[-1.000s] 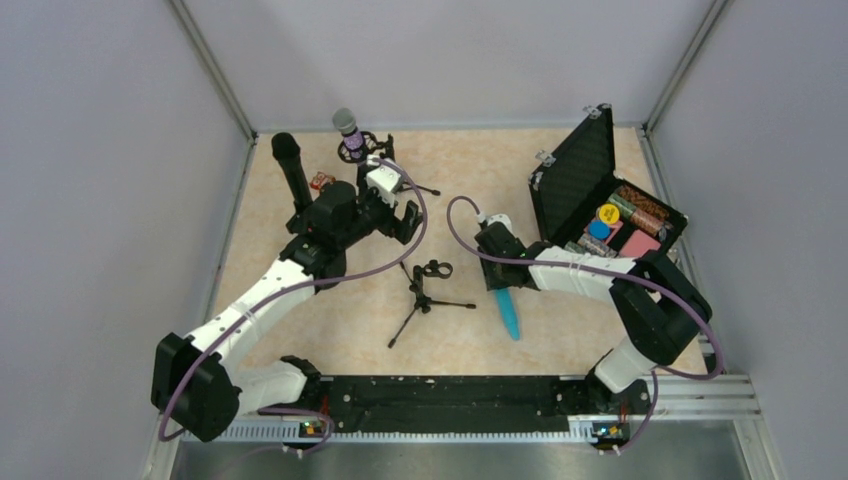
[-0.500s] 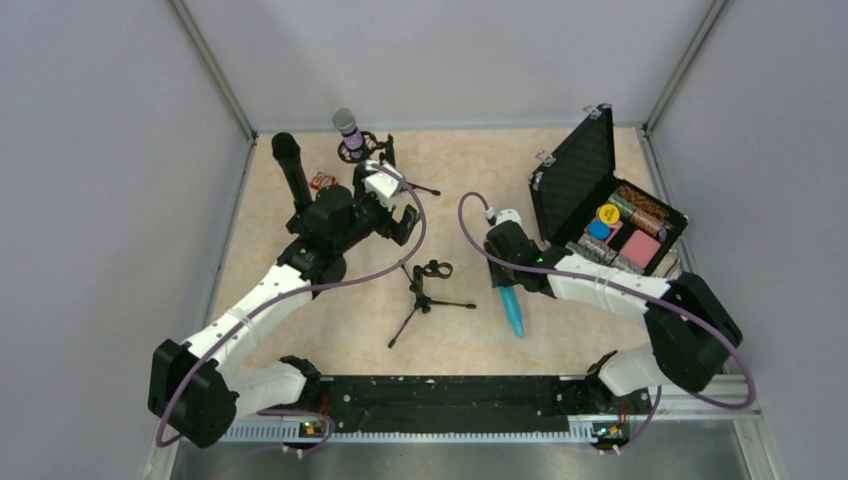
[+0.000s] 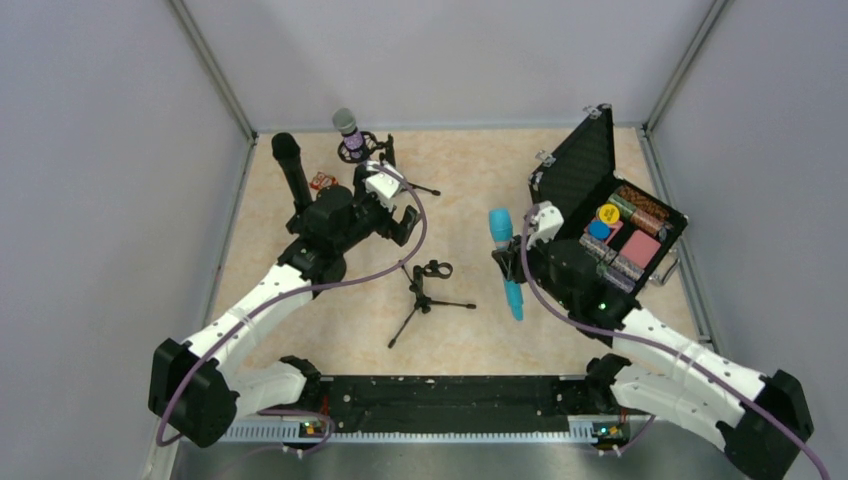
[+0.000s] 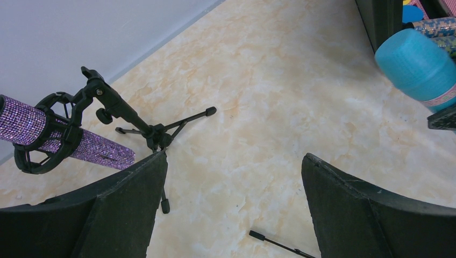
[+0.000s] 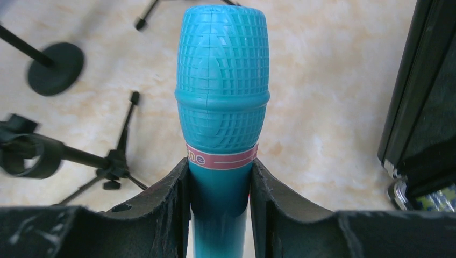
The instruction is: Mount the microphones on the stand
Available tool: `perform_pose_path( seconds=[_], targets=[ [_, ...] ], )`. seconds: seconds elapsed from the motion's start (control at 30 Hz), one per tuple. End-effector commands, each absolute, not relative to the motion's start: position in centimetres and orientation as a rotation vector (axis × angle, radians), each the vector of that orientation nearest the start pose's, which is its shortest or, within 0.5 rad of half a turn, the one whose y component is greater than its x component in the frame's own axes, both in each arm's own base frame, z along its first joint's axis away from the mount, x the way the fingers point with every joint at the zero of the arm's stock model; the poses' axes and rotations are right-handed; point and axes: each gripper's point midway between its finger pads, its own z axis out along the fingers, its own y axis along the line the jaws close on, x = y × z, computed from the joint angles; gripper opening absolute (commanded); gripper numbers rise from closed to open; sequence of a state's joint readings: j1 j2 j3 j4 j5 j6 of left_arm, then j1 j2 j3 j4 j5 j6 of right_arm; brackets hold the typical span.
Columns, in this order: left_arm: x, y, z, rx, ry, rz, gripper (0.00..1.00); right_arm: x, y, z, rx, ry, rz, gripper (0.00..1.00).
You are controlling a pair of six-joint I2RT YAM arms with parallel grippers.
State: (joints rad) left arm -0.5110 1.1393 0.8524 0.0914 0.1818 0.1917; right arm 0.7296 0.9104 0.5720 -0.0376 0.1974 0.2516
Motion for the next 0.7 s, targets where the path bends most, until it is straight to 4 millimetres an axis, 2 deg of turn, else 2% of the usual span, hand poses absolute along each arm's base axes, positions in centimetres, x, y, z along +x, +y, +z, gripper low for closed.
perform_pose_path(
  seconds=[0.0,0.13,0.27,0.33,0.47,0.67],
  targets=[
    [34.0,-21.4,25.9,0.732,1.583,-0.369,0.99,24.7,21.1,25.0,-0.37,1.546,0.641,0.0],
    [34.0,-21.4,25.8,0.74,1.583,-0.364,0.99,23.0,20.2,29.0,-0.361,1.315,0.696,0.0],
    [34.1,-21.5,25.3,0.747,1.592,-0.367,0.99,21.7,19.9,31.6,-0.387,1.176,0.711,0.0],
    [34.0,-21.6,25.3,0.753,1.591,-0.371,0.99,20.6,20.4,32.8,-0.452,1.095,0.729,0.01],
    [34.1,-21.7,25.1,0.758,1.592,-0.371,0.99,19.1,20.4,35.1,-0.47,0.946,0.765,0.01],
    [34.1,-21.8,24.9,0.763,1.596,-0.373,0.99,18.5,20.5,37.5,-0.437,0.865,0.819,0.0]
  ],
)
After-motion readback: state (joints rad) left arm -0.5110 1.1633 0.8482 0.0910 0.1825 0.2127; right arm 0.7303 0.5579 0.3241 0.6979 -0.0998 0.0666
